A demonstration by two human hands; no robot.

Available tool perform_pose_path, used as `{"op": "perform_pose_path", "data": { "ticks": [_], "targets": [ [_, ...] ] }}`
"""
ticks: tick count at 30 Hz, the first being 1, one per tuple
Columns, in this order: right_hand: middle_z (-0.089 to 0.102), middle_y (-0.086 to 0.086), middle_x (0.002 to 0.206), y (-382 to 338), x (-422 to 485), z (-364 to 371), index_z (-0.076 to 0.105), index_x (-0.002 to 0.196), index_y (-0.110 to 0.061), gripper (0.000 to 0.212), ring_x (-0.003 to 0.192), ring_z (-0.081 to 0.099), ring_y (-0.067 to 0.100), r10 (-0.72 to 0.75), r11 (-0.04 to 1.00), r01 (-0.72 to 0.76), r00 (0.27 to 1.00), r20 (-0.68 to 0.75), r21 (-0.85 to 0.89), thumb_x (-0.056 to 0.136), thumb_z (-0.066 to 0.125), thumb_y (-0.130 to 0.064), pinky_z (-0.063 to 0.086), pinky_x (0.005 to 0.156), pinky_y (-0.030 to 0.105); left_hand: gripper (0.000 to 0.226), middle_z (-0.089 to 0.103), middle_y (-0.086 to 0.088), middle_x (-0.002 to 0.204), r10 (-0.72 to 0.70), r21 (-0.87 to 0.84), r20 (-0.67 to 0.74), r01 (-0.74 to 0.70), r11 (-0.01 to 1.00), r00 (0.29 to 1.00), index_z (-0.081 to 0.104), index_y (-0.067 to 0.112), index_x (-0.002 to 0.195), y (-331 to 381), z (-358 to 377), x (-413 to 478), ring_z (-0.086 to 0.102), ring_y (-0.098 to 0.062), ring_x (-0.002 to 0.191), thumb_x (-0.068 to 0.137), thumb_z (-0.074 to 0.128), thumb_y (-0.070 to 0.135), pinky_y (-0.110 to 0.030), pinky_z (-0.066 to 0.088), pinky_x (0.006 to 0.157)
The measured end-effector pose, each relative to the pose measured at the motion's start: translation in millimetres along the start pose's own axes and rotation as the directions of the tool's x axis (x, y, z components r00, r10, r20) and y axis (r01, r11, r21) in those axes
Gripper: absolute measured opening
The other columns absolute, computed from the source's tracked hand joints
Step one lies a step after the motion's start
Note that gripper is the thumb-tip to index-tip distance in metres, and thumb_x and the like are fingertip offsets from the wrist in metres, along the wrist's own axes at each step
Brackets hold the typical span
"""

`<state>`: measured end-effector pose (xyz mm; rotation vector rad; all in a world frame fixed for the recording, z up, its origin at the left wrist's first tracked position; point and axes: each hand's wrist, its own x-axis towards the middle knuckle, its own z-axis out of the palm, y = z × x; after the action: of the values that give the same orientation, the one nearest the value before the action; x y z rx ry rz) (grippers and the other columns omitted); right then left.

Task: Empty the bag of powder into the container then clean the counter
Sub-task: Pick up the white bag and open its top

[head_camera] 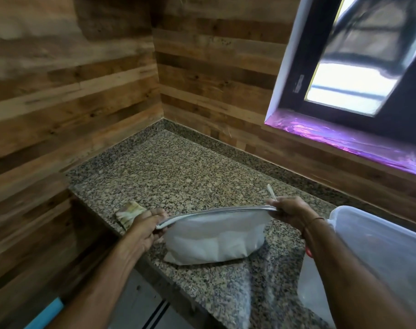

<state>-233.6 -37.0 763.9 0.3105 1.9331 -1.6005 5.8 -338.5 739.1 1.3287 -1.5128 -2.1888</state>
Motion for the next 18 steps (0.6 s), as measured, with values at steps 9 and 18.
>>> {"op": "perform_pose_path", "data": {
  "ticks": [9, 18],
  "targets": [
    [0.068, 0.02, 0.099, 20, 2, 0, 0.073, 0.105, 0.005, 0.017, 0.065, 0.064, 0.022, 0.046, 0.998, -0.047, 0.999, -0.02, -0.048, 0.095, 0.059, 0.01, 0.058, 0.04, 0.028, 0.025, 0.063, -0.012, 0.111, 0.022, 0.091, 0.068, -0.029, 0.995, 0.997, 0.067, 0.013, 0.101, -34, -23, -19, 0.057, -0.019, 0.079, 0.101, 0.051, -0.006, -0.018, 0.047, 0.045],
    [0.06, 0.022, 0.108, 18, 14, -6, 0.068, 0.123, -0.011, 0.049, 0.06, 0.06, 0.021, 0.148, 0.981, -0.126, 0.978, 0.149, -0.145, 0.098, 0.036, 0.017, 0.059, 0.046, 0.028, 0.031, 0.072, -0.017, 0.08, -0.251, 0.112, 0.071, 0.243, 0.964, 0.965, 0.057, 0.006, 0.109, -25, -15, 12, 0.067, -0.029, 0.061, 0.109, 0.045, 0.034, -0.033, 0.057, 0.042]
  ]
}}
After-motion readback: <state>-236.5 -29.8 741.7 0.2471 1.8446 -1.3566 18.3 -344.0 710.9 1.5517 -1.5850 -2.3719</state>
